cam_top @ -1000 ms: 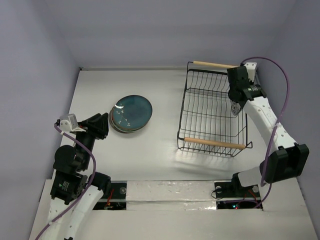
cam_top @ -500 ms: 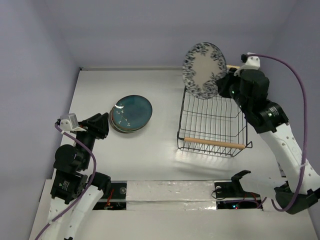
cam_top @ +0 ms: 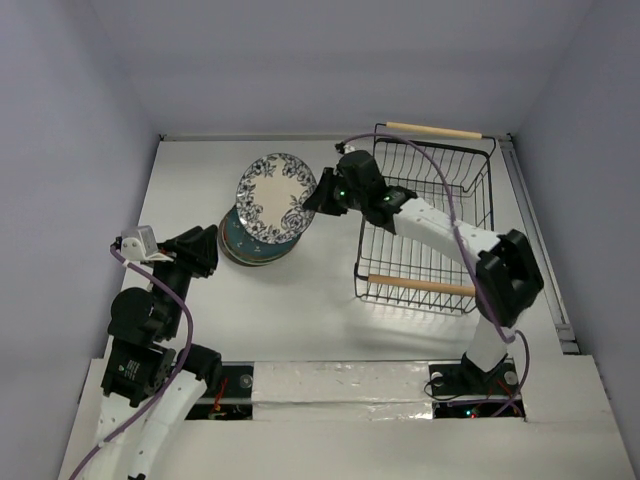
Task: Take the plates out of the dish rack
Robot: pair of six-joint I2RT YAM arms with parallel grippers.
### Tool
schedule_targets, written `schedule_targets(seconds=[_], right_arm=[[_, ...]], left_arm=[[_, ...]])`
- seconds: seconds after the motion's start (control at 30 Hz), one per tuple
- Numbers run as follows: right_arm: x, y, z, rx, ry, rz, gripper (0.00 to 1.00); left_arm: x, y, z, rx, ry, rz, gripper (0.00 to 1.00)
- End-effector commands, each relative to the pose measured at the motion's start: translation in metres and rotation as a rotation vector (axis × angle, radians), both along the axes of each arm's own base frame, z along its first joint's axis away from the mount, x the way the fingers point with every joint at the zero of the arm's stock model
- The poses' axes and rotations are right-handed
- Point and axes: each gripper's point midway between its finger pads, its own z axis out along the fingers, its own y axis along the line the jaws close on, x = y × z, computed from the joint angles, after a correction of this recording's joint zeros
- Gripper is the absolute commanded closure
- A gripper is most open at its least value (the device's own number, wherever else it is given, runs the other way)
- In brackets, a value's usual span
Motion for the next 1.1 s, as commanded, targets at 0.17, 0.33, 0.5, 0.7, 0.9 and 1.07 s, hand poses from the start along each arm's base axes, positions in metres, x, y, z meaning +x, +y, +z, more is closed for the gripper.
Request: schedule_targets(seconds=[0.17,0.33,0.5,0.7,0.9,1.07], right_arm=[[0.017,0.068,0.089,0.385,-0.108,0.084,1.00],[0.013,0.089,0.047,0.407,-0.010,0.108,1.00],[0.006,0.103,0.018,0.410,0.054,0.127,1.00],[0.002,0.104,0.003,0.384,0.075,0.115,1.00],[0.002,0.098,-0.005,0.352,0.079,0.097,0.98],[-0.001,0.094,0.001,0.365,0.070,0.088,0.98]], left_arm=[[0.000,-0.001,0.014,-0.014,-0.040,-0.003,0.65],[0.000,-0.001,0.014,-0.014,-0.040,-0.003,0.65],[-0.001,0.000,0.014,-0.015,-0.042,-0.003,0.65],[-0.001,-0.001,0.015,-0.015,-0.043,-0.005,0.65],[-0.002,-0.001,0.015,-0.014,-0.045,-0.006,0.65],[-0.002,-0.001,0.015,-0.015,-0.045,-0.006,0.65]])
